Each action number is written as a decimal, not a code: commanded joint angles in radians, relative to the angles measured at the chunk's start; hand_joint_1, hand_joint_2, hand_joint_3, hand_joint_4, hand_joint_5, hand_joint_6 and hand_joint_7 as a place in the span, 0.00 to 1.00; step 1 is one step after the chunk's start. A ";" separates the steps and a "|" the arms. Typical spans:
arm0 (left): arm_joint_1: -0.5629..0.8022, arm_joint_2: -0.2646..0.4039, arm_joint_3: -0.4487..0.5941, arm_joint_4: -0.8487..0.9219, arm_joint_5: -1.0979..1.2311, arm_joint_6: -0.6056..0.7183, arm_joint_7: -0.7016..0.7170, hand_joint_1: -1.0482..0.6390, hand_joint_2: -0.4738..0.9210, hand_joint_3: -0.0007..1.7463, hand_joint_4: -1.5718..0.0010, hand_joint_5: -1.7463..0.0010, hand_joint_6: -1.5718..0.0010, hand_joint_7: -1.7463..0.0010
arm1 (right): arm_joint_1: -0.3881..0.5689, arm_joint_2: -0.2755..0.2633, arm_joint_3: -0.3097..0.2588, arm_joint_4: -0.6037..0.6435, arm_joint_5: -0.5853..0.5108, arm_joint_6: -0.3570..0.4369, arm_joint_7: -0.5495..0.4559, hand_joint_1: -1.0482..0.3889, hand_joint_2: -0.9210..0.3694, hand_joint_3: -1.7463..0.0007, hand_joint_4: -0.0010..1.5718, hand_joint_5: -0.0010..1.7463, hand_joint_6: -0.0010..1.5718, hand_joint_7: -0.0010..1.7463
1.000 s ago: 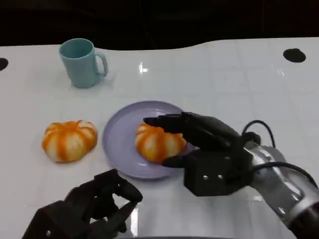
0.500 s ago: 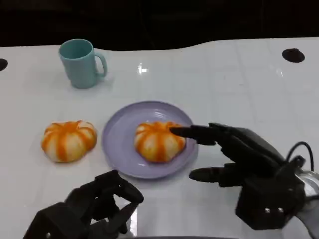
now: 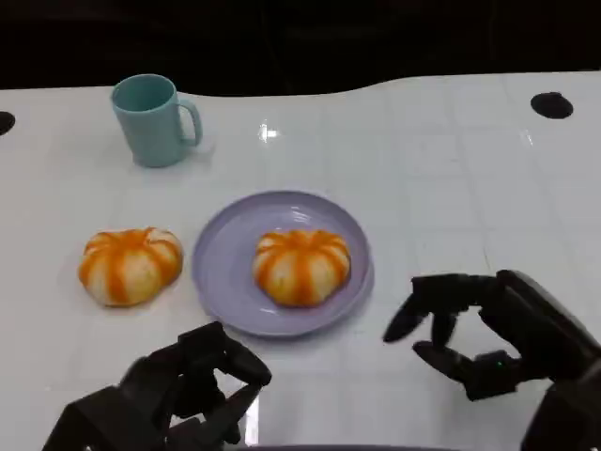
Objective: Grasp the bread from the table and place it into the plate.
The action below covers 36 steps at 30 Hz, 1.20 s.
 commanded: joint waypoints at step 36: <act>-0.044 0.034 0.031 0.050 -0.011 -0.014 -0.006 0.42 1.00 0.27 0.59 0.00 0.63 0.22 | 0.168 0.006 -0.060 -0.019 -0.132 -0.025 -0.182 0.68 0.54 0.23 0.61 1.00 0.57 0.77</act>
